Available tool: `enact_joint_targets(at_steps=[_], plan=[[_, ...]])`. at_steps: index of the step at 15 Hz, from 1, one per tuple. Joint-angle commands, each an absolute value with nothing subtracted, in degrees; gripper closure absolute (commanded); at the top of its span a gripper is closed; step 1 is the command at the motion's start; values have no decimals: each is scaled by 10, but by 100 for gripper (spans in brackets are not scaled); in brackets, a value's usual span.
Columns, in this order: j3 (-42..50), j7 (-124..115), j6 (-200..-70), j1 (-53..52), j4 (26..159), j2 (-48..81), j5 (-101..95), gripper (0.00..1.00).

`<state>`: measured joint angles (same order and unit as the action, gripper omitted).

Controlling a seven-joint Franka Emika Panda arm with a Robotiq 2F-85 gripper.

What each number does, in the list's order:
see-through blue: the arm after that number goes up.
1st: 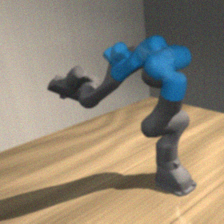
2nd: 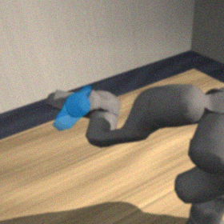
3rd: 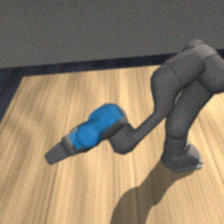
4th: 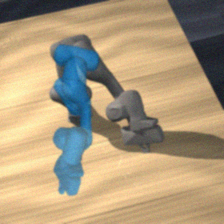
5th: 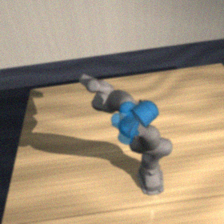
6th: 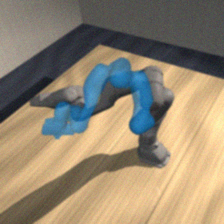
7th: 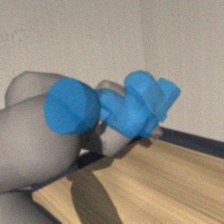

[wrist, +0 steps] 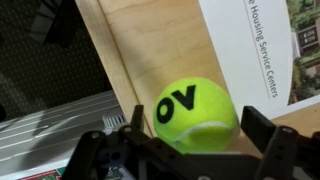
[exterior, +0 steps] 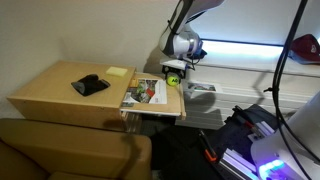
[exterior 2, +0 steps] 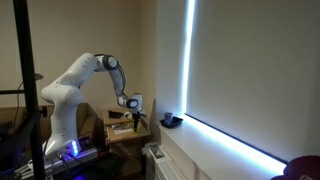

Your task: Put the yellow ball on top of the can on the window sill, place the yellow ball on the nightstand

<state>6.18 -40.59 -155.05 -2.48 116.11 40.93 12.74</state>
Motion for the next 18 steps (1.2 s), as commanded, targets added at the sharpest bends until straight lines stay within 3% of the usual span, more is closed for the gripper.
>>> enact_joint_targets(at_steps=[1, 5, 10, 18], plan=[[56, -393, -1537, -22, 1157, 409, 141, 32], [61, -396, -1544, -25, 1157, 408, 139, 57], [73, -388, -1546, -16, 1197, 339, 138, 57], [164, -361, -1538, 23, 1239, 160, 84, 57]])
